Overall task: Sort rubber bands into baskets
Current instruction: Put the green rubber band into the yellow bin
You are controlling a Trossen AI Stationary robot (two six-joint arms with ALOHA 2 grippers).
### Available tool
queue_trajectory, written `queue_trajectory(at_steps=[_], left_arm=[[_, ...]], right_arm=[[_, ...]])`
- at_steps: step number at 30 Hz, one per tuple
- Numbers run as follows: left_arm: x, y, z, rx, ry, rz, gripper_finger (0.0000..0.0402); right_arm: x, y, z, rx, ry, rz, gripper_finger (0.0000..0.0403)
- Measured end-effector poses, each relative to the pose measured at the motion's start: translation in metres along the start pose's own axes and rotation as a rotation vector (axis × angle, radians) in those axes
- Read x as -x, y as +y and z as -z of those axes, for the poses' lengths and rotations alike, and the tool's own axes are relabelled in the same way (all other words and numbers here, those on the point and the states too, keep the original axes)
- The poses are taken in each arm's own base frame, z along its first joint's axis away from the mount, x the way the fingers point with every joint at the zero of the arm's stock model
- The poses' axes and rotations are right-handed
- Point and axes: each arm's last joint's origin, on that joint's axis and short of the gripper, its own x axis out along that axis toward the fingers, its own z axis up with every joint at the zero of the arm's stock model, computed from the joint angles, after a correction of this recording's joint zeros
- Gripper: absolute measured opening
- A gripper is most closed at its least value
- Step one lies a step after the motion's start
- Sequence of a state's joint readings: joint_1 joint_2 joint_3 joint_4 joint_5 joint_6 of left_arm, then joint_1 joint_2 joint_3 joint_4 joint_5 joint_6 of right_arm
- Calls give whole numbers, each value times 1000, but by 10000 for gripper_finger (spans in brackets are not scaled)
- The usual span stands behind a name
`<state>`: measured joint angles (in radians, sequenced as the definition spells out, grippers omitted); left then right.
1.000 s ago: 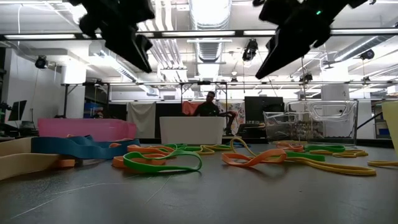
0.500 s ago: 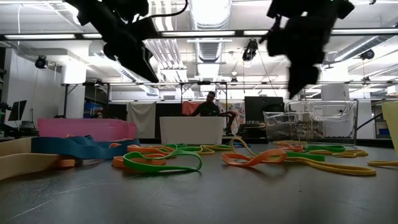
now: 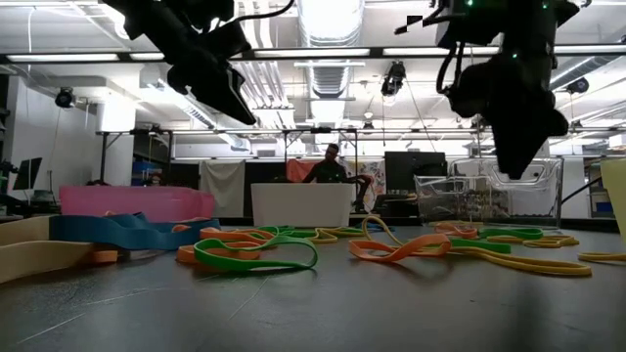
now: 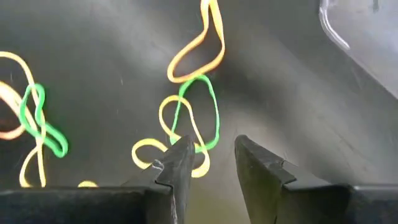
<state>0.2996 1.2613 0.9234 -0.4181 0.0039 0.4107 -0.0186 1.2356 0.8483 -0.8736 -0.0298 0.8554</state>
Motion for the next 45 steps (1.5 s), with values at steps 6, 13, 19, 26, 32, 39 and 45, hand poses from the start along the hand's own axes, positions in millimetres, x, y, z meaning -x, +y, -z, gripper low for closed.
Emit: queue_trajectory(at_steps=[6, 13, 19, 26, 32, 39, 45], left_arm=[[0, 1, -1, 0, -9, -9, 78], [0, 1, -1, 5, -12, -10, 78], [0, 1, -1, 8, -13, -10, 78], [0, 1, -2, 12, -16, -11, 78], [0, 1, -2, 29, -17, -11, 78], [0, 1, -1, 30, -13, -9, 78], [0, 1, -1, 31, -13, -10, 78]], right_arm=[[-27, 2, 3, 13, 25, 93, 121], [-57, 4, 1, 27, 92, 190, 144], [-70, 6, -1, 57, 110, 207, 138], [-73, 8, -3, 77, 89, 191, 68], [-71, 9, -4, 139, 72, 193, 13], [-37, 20, -8, 208, -45, 84, 9], [1, 27, 4, 259, -132, -47, 9]])
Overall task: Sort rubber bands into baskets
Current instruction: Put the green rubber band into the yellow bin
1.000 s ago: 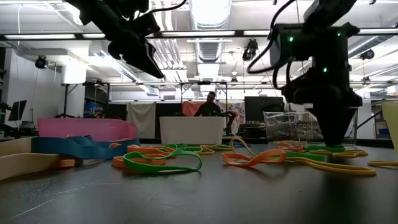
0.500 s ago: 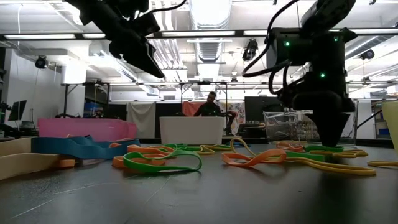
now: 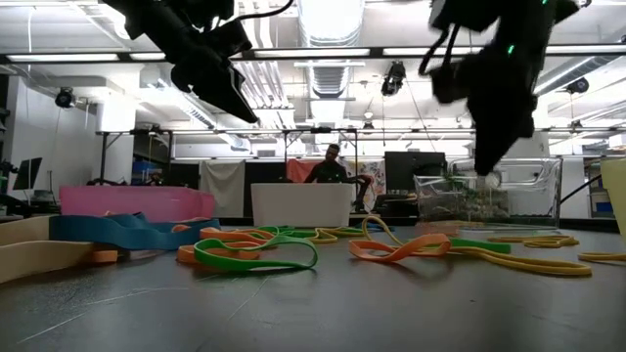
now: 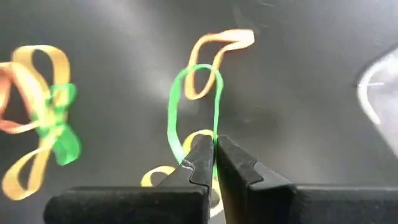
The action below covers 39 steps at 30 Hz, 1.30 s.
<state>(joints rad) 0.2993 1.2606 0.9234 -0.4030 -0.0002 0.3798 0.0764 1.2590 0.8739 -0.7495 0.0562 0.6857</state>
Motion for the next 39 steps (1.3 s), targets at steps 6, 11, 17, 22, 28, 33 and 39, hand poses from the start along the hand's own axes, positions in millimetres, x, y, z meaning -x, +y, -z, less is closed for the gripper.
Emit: queue_trajectory(at_steps=[6, 11, 17, 22, 28, 33, 39], left_arm=[[0, 0, 1, 0, 7, 3, 78], [0, -2, 4, 5, 38, 15, 78], [21, -3, 4, 44, 174, 73, 78], [53, -3, -6, 122, 196, 204, 78], [85, -2, -13, 120, 67, 228, 78], [98, 0, -15, 109, -13, 167, 78], [101, 2, -17, 100, -37, 137, 78]], right_arm=[[28, 13, 17, 26, -12, -152, 9], [41, 28, 40, 33, 107, -279, 9], [53, 36, 72, -137, 315, -285, 9], [59, 40, 96, -233, 455, -225, 9], [62, 44, 112, -303, 503, -168, 9], [64, 46, 116, -362, 517, -147, 9], [64, 45, 119, -420, 510, -115, 10]])
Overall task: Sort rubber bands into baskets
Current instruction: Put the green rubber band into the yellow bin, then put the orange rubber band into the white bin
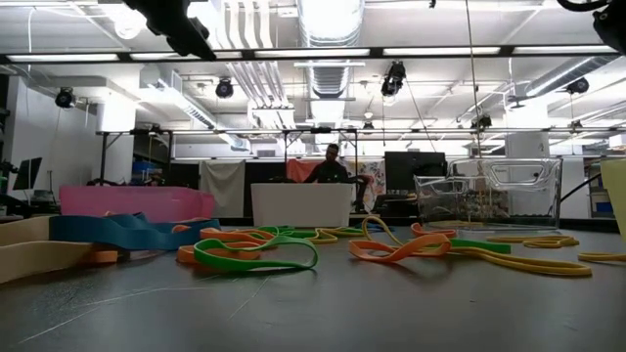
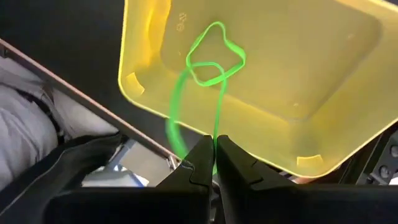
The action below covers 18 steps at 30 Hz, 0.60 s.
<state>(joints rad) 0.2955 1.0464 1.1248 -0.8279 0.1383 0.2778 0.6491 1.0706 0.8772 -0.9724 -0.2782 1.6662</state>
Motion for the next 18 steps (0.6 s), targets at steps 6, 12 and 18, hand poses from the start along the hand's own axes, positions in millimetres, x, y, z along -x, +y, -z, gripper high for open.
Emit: queue_trajectory(at_steps=[6, 12, 18], left_arm=[[-1, 0, 0, -5, 4, 0, 78], [-2, 0, 0, -4, 9, 1, 78], [-4, 1, 0, -3, 14, 3, 78]], right_arm=[[-1, -2, -2, -56, -46, 16, 34], [-1, -2, -2, -71, -46, 17, 77], [-1, -2, -4, -42, -120, 9, 108]])
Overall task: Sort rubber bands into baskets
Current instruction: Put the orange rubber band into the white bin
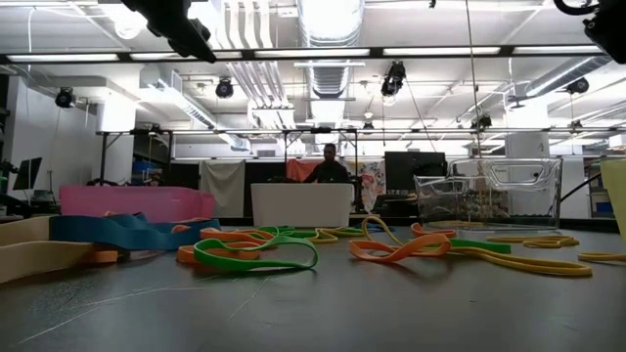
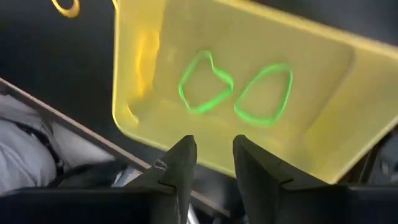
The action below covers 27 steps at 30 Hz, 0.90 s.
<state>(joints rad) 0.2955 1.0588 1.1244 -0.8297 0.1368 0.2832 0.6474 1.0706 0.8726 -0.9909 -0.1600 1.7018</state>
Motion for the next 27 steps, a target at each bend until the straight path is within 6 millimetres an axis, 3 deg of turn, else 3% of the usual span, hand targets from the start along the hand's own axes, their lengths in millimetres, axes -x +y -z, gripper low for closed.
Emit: queue_trajectory(at_steps=[6, 11, 19, 27], left_arm=[[-11, 3, -6, -45, -22, -7, 78], [-25, 8, -13, -144, -48, -17, 78], [-47, 18, -16, -169, -35, -31, 78], [-48, 34, -16, -177, -53, -87, 78]], right_arm=[[8, 12, -18, 73, -212, -101, 118], [13, 22, -55, 235, -349, -69, 114], [25, 38, -127, 651, -416, 88, 124], [24, 61, -178, 1121, -379, 256, 125]])
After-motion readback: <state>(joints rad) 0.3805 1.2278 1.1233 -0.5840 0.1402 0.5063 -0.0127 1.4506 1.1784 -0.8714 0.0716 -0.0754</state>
